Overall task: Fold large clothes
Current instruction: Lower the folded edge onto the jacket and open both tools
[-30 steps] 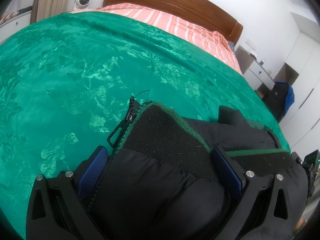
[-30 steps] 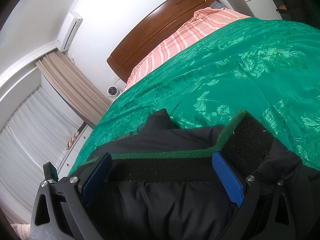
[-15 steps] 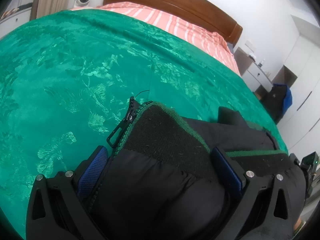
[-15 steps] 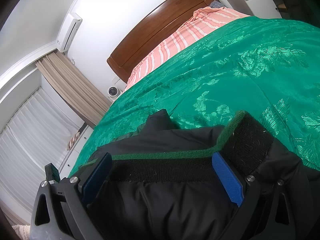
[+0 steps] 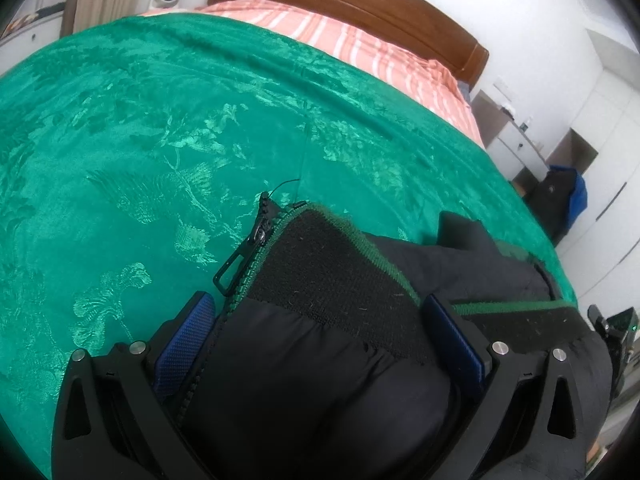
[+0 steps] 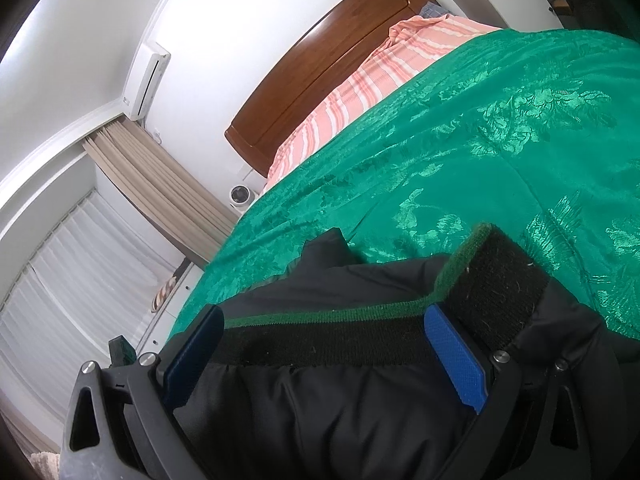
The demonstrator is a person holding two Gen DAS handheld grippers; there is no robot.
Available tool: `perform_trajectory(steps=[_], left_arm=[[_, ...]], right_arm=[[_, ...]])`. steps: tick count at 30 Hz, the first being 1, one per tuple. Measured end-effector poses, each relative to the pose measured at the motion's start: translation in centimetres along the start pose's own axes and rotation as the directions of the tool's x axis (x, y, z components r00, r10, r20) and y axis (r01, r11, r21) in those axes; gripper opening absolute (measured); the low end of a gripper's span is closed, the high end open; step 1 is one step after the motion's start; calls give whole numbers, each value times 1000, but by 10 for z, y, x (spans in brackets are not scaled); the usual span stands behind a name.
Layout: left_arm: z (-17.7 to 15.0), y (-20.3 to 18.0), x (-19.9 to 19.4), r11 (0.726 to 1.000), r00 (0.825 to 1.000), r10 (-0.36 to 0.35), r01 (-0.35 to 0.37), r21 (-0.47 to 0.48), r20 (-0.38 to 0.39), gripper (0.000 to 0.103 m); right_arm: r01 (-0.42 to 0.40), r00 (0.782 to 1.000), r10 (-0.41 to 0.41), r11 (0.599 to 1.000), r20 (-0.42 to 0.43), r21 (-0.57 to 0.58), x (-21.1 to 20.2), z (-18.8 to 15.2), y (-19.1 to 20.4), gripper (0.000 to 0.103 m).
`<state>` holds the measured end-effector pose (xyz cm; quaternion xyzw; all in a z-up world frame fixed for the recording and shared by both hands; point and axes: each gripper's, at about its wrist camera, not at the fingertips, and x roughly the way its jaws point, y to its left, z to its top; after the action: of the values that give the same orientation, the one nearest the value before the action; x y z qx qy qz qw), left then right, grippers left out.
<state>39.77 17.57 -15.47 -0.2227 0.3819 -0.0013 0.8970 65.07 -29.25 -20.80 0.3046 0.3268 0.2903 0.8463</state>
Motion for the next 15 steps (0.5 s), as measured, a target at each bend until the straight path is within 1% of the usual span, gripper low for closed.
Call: perform_trajectory(steps=[7, 10, 11, 12, 13, 14, 15], left_arm=[[0, 1, 1, 1000, 1000, 1, -1, -4, -6, 103], [2, 1, 2, 1000, 1000, 4, -4, -11, -21, 103], [3, 0, 2, 1000, 999, 16, -17, -16, -34, 103], [6, -2, 2, 999, 997, 42, -43, -18, -59, 103], [11, -7, 2, 996, 992, 82, -84, -12, -101, 103], [18, -15, -2, 993, 982, 121, -122, -2, -143, 100], [24, -23, -9, 991, 979, 132, -133, 6, -158, 93]], right_arm=[[-35, 999, 35, 999, 13, 18, -3, 1, -2, 100], [-31, 1000, 31, 999, 5, 20, -2, 2, -1, 100], [-18, 1000, 18, 1000, -10, 20, 0, 3, 0, 100], [2, 999, -1, 1000, -33, 19, 3, 6, 2, 100], [34, 997, -33, 999, -72, 11, 7, 10, 6, 100], [78, 989, -79, 997, -128, -15, 11, 15, 12, 100], [128, 975, -138, 990, -175, -63, 12, 20, 22, 100]])
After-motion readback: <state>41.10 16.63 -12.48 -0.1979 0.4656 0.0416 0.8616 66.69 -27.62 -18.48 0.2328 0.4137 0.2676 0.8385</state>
